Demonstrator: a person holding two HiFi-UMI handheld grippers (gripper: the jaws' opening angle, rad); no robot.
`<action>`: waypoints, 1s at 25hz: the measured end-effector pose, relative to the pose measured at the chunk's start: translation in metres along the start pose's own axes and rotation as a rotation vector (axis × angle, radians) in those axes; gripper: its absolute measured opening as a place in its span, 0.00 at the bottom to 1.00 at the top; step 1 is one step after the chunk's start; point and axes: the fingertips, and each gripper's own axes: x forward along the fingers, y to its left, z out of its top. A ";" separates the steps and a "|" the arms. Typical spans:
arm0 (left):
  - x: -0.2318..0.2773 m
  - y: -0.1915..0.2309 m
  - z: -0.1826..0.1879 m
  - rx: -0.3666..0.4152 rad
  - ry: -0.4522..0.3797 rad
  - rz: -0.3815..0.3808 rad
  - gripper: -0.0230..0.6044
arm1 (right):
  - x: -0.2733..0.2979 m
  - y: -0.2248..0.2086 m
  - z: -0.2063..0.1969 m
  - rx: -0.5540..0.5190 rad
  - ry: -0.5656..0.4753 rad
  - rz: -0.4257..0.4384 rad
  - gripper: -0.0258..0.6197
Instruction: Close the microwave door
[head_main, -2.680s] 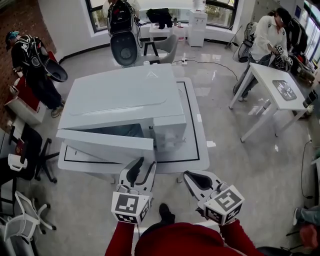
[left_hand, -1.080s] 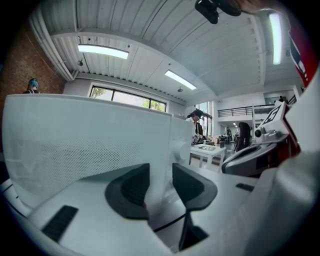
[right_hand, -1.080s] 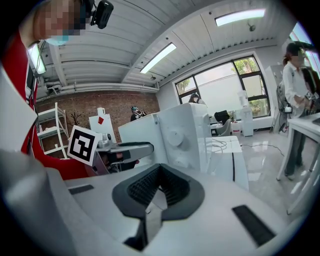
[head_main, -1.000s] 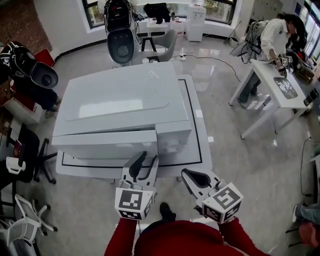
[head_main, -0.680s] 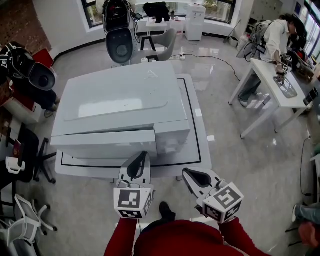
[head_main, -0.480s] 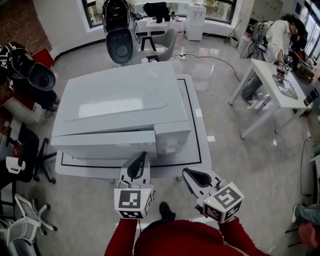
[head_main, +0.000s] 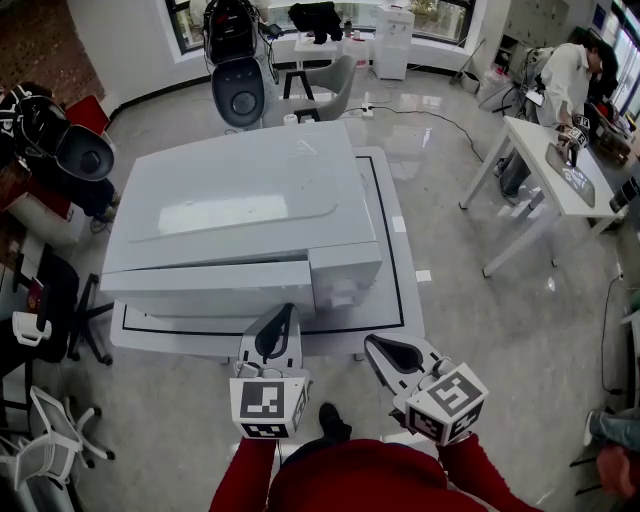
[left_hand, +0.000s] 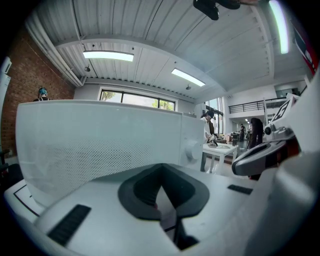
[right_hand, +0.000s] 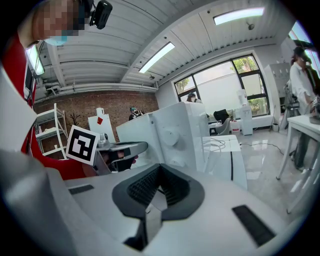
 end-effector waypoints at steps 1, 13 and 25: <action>0.001 0.000 0.000 0.002 0.002 0.000 0.05 | 0.000 0.000 -0.001 0.000 0.000 0.000 0.06; 0.010 0.003 0.002 0.003 0.017 0.015 0.05 | 0.002 0.002 -0.001 0.000 0.005 0.011 0.06; 0.017 0.006 0.002 -0.035 0.018 0.014 0.05 | 0.001 0.001 -0.003 0.006 0.008 0.003 0.06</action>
